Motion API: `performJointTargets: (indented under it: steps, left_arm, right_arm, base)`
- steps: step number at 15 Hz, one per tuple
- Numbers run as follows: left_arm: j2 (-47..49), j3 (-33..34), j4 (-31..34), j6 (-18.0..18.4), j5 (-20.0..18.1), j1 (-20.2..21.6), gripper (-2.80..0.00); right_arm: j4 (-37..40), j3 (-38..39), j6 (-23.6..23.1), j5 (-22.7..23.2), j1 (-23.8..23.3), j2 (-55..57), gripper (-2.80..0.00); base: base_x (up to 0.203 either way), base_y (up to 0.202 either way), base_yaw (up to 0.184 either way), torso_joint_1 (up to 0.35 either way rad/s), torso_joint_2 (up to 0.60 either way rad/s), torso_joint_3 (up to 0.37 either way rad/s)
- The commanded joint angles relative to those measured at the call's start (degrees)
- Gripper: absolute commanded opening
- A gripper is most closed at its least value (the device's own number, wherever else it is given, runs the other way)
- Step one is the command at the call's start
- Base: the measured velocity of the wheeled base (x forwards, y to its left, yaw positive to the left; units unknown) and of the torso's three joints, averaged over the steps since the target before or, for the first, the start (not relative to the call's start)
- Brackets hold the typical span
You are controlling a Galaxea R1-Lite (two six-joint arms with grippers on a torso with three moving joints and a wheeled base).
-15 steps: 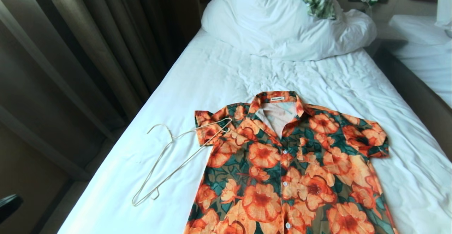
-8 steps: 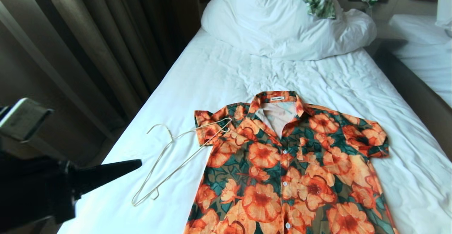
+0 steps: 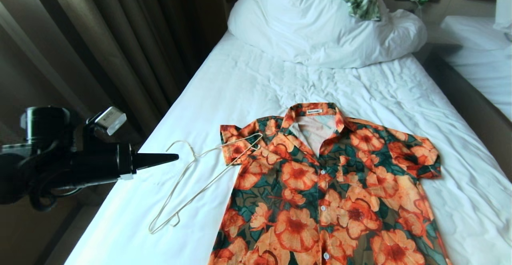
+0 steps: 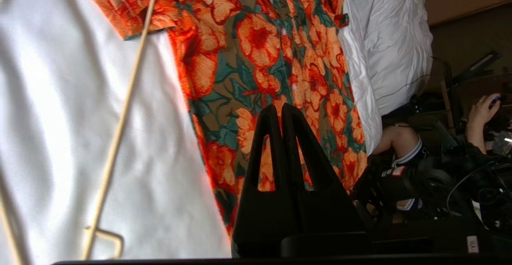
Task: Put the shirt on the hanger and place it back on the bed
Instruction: Lift the shirt and hanger
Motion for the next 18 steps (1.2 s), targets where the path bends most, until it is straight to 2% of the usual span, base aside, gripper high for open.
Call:
performJointTargets:
  steps: [1, 5, 8, 9, 10, 12, 14, 18]
  left_arm:
    - [10.14, -2.55, 0.02, 2.6, -1.14, 2.25, -2.8]
    - [18.79, -7.52, 0.22, 11.93, -0.9, 8.92, -2.8]
    - [19.51, -7.49, 0.72, 14.04, 2.53, 10.6, -2.8]
    - [19.86, -7.5, 1.46, 15.91, 2.78, 11.16, -2.8]
    - [20.3, -7.49, 2.92, 19.03, 3.15, 11.77, 0.0]
    - [20.98, -7.53, 7.21, 23.53, 3.55, 12.49, 0.0]
    - [22.04, -7.62, 7.83, 25.8, 3.6, 12.47, 0.0]
    - [23.01, -7.44, 7.83, 26.34, 3.6, 9.68, 0.0]
  right_arm:
    - [-0.01, 0.0, 0.01, 0.01, 0.02, -0.04, -2.8]
    - [-0.01, 0.0, 0.01, 0.01, 0.02, -0.04, -2.8]
    - [-0.01, 0.0, 0.01, 0.01, 0.02, -0.04, -2.8]
    - [-0.01, 0.0, 0.01, 0.01, 0.02, -0.04, -2.8]
    - [-0.01, 0.0, 0.01, 0.01, 0.02, -0.04, -2.8]
    - [-0.01, 0.0, 0.01, 0.01, 0.02, -0.04, -2.8]
    - [-0.01, 0.0, 0.01, 0.01, 0.02, -0.04, -2.8]
    - [-0.01, 0.0, 0.01, 0.01, 0.02, -0.04, -2.8]
  base:
    - [0.0, 0.0, 0.0, 0.0, 0.0, 0.0]
    - [0.0, 0.0, 0.0, 0.0, 0.0, 0.0]
    - [0.0, 0.0, 0.0, 0.0, 0.0, 0.0]
    - [0.0, 0.0, 0.0, 0.0, 0.0, 0.0]
    - [0.0, 0.0, 0.0, 0.0, 0.0, 0.0]
    - [0.0, 0.0, 0.0, 0.0, 0.0, 0.0]
    - [0.0, 0.0, 0.0, 0.0, 0.0, 0.0]
    - [0.0, 0.0, 0.0, 0.0, 0.0, 0.0]
